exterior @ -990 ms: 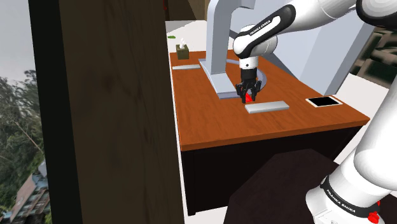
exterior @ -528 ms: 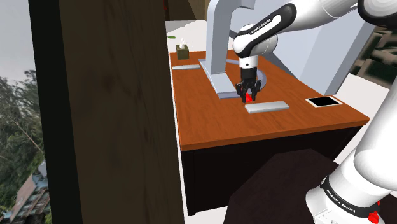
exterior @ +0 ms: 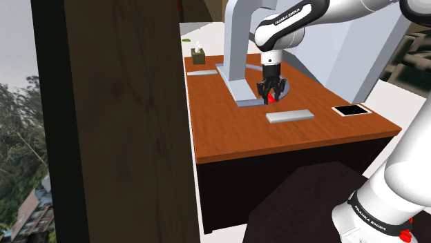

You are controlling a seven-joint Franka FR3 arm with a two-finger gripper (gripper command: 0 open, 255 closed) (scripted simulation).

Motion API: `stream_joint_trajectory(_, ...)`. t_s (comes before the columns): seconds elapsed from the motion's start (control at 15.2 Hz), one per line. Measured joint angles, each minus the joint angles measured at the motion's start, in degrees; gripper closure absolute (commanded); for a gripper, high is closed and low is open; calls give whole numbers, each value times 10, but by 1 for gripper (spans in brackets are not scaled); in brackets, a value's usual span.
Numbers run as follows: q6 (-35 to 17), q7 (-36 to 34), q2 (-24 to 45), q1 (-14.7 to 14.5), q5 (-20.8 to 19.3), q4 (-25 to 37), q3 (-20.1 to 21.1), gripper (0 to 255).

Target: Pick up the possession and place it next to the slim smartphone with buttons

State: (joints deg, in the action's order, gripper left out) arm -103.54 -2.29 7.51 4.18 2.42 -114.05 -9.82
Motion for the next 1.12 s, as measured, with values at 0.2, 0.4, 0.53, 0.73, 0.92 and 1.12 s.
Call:
stream_joint_trajectory(0.2,21,-1,-10,0,-2,11,-1,255)
stream_joint_trajectory(0.4,43,-3,-18,0,-3,25,0,255)
stream_joint_trajectory(0.53,57,-4,-24,0,-5,33,-1,255)
stream_joint_trajectory(0.73,50,13,-57,3,-14,-2,-3,255)
stream_joint_trajectory(0.92,9,124,-100,7,-29,-55,-3,255)
stream_joint_trajectory(1.12,-26,291,-149,20,-47,-112,-4,255)
